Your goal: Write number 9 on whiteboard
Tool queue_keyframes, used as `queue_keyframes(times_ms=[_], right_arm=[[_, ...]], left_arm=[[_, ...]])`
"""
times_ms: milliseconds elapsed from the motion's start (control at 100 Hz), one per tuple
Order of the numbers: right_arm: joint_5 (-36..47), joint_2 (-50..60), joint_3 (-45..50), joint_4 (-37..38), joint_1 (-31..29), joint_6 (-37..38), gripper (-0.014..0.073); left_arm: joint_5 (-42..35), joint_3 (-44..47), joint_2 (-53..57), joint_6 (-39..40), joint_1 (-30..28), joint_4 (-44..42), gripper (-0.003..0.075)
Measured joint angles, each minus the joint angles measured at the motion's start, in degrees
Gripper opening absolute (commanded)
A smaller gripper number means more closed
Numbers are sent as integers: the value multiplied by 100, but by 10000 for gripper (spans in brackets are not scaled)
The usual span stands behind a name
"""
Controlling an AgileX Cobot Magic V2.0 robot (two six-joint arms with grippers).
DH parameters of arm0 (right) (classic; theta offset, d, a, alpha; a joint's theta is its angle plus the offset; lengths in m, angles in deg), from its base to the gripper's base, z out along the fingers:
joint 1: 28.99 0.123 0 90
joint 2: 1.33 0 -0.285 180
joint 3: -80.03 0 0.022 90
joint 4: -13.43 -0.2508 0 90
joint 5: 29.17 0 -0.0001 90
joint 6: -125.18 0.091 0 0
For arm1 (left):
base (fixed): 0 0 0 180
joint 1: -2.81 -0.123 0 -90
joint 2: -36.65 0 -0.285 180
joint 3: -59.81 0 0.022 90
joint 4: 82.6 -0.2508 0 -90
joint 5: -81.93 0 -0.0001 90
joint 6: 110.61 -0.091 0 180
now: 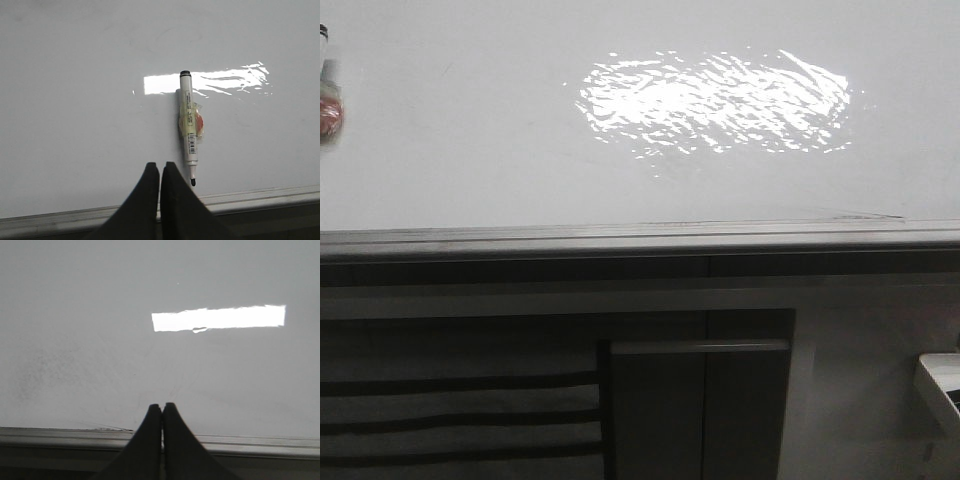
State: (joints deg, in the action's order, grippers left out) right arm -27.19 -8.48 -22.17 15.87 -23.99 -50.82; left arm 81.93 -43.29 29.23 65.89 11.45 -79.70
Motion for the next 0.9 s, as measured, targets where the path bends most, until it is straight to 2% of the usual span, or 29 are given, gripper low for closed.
queue_keyframes(times_ms=[900], right_arm=[[243,0,0,0,0,0,-72]], left_arm=[[0,0,0,0,0,0,-20]])
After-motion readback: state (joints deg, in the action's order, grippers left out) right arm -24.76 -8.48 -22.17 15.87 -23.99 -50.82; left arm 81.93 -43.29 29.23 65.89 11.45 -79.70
